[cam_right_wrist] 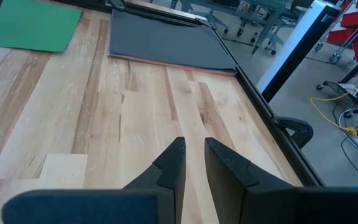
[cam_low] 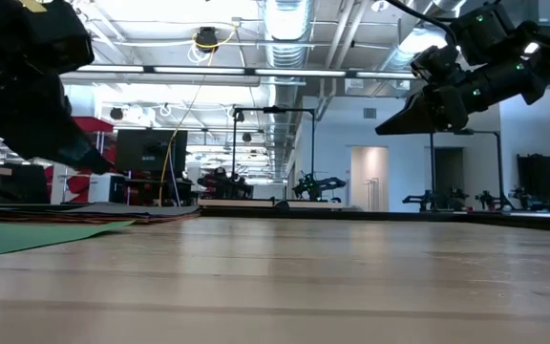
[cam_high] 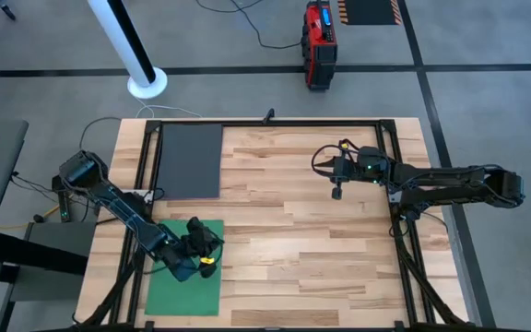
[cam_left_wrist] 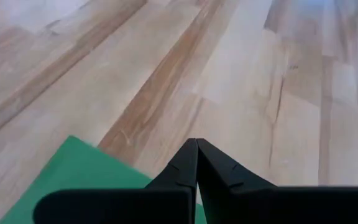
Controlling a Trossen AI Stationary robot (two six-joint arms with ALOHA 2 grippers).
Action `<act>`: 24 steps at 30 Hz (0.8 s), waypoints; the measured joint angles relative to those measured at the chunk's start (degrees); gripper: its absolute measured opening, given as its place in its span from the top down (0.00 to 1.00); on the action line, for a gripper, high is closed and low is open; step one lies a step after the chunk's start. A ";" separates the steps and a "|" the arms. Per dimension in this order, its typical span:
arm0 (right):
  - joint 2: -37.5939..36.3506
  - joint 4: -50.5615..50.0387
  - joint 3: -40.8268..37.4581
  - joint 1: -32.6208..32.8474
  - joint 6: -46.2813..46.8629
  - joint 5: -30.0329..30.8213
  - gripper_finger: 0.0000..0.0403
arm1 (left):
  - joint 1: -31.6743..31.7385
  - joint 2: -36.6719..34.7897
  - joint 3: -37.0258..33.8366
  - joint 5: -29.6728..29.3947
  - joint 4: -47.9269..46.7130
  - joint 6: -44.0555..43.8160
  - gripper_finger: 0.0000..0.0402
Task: Organize paper
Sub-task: Move the black paper to the top center of the table
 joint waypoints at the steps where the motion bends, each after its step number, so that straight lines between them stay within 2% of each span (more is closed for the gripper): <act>1: 0.00 0.19 -0.01 0.00 0.00 0.00 0.85 | 0.22 -1.02 -1.19 0.00 1.44 1.13 1.00; 5: 0.00 0.78 -0.02 0.00 0.02 0.00 0.85 | 2.04 -5.67 -4.24 0.29 0.41 4.59 1.00; 10: 0.00 0.84 0.01 0.00 0.00 0.00 0.85 | 7.49 -12.74 -4.79 3.43 -9.60 7.96 1.00; 14: 0.00 0.76 -0.02 0.00 0.02 0.01 0.85 | 12.62 -17.01 -4.79 4.05 -15.75 15.43 1.00; 19: 0.00 0.57 -0.02 0.00 0.04 0.00 0.85 | 19.29 -18.29 -4.79 6.25 -18.83 24.98 0.99; 24: 0.00 0.38 0.00 0.00 0.04 0.00 0.85 | 24.47 -18.29 -4.79 10.24 -19.35 28.99 0.91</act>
